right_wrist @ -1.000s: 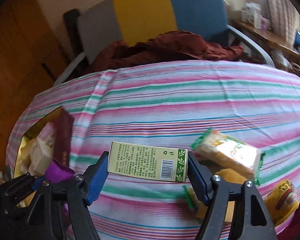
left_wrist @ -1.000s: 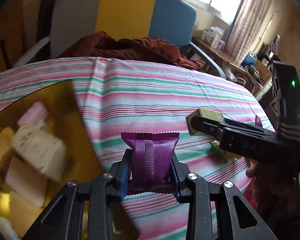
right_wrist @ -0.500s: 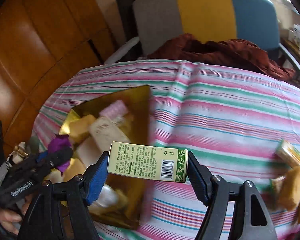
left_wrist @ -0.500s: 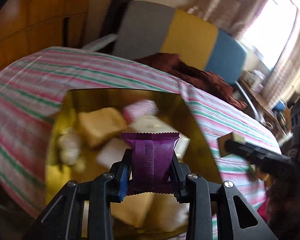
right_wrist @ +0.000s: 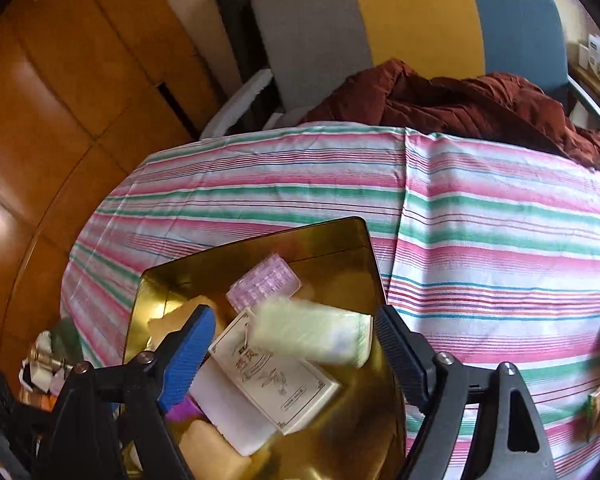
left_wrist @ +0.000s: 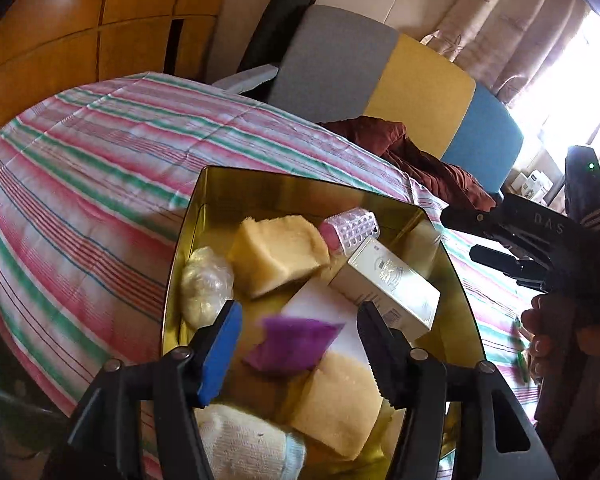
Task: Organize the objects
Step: 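Carry the purple packet and green box to the tray and open both tools, then move both open tools from the tray back toward the pile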
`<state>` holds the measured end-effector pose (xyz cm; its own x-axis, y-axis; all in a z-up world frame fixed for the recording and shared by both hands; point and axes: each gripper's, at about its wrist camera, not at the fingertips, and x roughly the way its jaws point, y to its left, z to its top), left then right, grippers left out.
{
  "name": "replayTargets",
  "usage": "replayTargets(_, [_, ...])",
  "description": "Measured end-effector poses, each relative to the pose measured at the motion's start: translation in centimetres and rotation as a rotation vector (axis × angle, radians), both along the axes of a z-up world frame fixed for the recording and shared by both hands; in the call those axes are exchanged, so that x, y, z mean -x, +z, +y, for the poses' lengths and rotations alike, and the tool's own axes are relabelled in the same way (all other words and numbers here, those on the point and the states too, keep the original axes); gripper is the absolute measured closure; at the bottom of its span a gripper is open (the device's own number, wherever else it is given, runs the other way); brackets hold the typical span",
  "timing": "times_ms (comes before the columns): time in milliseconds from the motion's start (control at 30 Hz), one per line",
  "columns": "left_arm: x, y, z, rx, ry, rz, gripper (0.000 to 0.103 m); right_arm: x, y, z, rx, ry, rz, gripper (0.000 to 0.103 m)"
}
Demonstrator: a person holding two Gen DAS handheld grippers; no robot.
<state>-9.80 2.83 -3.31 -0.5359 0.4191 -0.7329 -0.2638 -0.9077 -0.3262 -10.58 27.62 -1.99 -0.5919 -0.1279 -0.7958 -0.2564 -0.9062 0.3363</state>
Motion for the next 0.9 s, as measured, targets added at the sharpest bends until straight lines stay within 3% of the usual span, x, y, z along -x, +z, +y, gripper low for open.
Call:
replayTargets(500, [-3.7, 1.0, 0.1, 0.079, 0.003, 0.083, 0.029, -6.7, -1.3, -1.2, -0.066, 0.045, -0.024, 0.019])
replayTargets(900, [-6.2, 1.9, 1.0, 0.149, 0.002, 0.137, 0.026, -10.1, -0.9, -4.6, -0.218, 0.132, 0.011, 0.018])
